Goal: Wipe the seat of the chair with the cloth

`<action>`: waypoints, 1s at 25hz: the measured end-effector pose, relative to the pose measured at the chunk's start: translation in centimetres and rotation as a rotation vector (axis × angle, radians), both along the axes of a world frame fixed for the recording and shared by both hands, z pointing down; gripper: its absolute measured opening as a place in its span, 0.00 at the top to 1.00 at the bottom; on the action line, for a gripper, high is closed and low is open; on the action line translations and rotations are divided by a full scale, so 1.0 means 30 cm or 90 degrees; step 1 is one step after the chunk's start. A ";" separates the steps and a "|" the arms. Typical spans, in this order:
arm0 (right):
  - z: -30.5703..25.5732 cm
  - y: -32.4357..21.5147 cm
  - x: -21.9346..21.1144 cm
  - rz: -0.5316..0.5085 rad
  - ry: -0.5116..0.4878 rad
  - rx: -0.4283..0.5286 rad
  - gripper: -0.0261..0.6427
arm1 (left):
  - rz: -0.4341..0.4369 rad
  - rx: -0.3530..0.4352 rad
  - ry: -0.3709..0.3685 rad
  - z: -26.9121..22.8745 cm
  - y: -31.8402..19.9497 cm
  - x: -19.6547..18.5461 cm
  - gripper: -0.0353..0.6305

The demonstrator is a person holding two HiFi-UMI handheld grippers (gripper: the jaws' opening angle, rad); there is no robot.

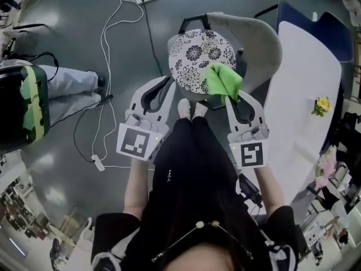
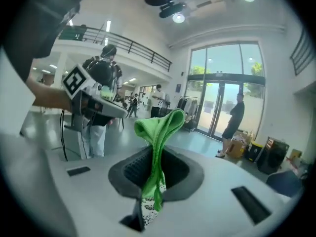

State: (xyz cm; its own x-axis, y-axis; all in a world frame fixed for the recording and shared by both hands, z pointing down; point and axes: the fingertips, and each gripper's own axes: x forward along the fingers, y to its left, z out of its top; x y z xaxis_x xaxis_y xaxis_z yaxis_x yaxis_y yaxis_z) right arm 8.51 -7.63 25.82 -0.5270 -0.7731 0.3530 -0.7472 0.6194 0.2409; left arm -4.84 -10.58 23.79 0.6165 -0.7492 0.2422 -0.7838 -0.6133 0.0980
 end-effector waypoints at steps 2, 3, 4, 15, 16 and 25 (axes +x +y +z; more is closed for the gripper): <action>-0.109 0.004 0.041 0.058 -0.086 -0.016 0.90 | 0.011 0.022 0.003 -0.083 0.010 0.021 0.89; -0.157 0.006 0.058 0.072 -0.108 -0.017 0.90 | 0.019 0.033 0.003 -0.120 0.016 0.033 0.89; -0.201 0.008 0.071 0.080 -0.119 -0.014 0.90 | 0.026 0.042 0.002 -0.153 0.022 0.043 0.89; -0.482 0.035 0.147 0.158 -0.217 0.087 0.90 | 0.008 0.070 0.015 -0.312 0.085 0.005 0.89; -0.495 0.026 0.148 0.159 -0.216 0.093 0.90 | 0.003 0.071 0.013 -0.321 0.082 -0.005 0.89; -0.524 0.028 0.131 0.146 -0.236 0.094 0.90 | -0.004 0.111 0.012 -0.389 0.077 -0.019 0.89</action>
State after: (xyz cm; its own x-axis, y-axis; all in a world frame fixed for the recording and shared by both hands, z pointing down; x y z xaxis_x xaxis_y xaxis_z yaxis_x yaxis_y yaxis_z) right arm 12.44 -6.79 10.11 -0.4059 -0.9126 0.0501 -0.9136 0.4066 0.0049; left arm -5.41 -8.25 12.14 0.6146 -0.7828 0.0973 -0.7869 -0.6171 0.0056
